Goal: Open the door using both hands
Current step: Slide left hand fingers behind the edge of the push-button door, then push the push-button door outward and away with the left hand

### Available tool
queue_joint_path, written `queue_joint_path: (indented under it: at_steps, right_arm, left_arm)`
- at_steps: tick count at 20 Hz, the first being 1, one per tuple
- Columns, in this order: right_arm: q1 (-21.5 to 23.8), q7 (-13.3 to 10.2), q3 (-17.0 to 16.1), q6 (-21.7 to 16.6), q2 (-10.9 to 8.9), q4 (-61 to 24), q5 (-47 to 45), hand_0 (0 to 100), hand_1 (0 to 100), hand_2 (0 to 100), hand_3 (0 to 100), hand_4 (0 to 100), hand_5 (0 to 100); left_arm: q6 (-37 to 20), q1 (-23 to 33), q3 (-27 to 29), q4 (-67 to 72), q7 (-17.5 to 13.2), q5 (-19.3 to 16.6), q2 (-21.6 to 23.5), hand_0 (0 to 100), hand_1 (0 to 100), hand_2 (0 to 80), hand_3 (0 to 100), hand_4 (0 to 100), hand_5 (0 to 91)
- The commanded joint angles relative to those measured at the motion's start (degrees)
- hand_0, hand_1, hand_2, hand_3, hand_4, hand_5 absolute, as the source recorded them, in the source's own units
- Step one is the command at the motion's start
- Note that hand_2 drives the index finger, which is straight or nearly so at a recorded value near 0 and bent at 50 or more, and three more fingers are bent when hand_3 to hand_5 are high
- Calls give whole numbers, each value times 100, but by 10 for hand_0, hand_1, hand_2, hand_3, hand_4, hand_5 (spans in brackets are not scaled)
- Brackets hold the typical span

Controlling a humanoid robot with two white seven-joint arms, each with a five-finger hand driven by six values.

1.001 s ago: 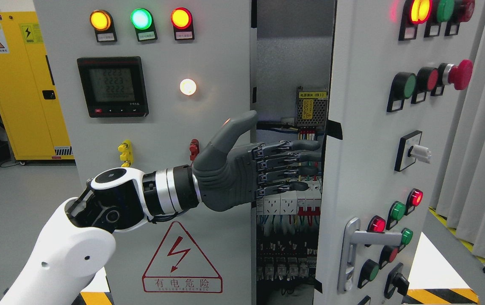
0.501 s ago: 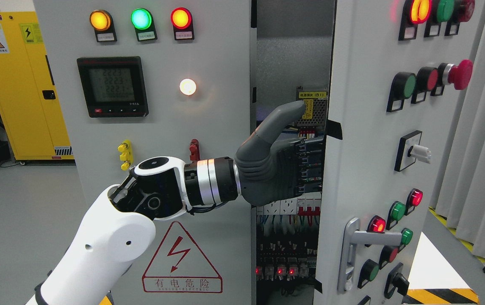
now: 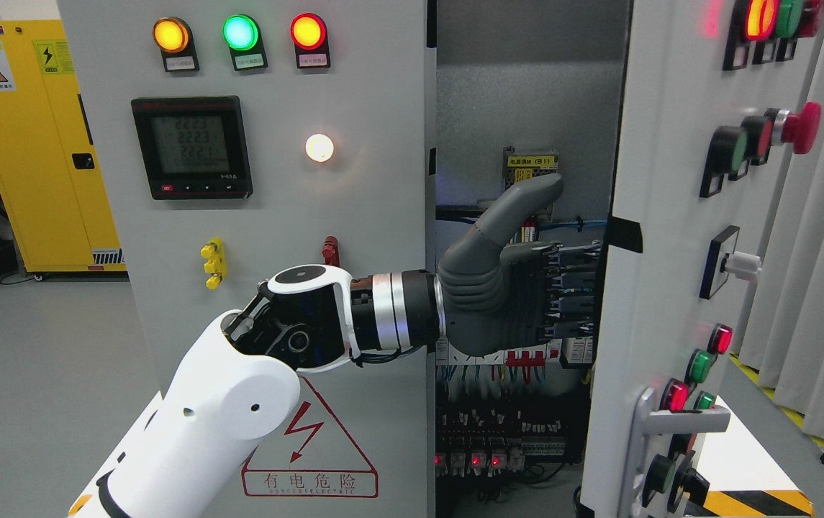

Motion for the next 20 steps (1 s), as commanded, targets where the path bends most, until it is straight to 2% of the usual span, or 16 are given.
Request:
queue_joint_path:
  at_steps: [1, 5, 8, 11, 20]
  right_arm:
    - [8, -2, 53, 1, 149, 0, 114, 214, 102, 0, 0, 0, 0]
    - [8, -2, 53, -8, 149, 0, 114, 214, 101, 0, 0, 0, 0]
    - [8, -2, 53, 1, 149, 0, 114, 214, 100, 0, 0, 0, 0]
    - [0, -2, 53, -8, 149, 0, 114, 214, 100, 0, 0, 0, 0]
    - [8, -2, 53, 1, 149, 0, 114, 215, 99, 0, 0, 0, 0]
  left_arm:
    - [7, -85, -54, 246, 9, -27, -594, 0, 64, 149, 281, 225, 0]
    - [16, -94, -53, 211, 27, -255, -945, 0, 64, 141, 276, 205, 0]
    - [7, -94, -53, 184, 62, -273, -1060, 0, 57, 120, 194, 140, 0]
    - [7, -85, -53, 141, 351, -256, -1156, 0, 57, 102, 106, 92, 0]
    - [7, -76, -62, 35, 554, -256, -1525, 0, 53, 92, 86, 59, 0]
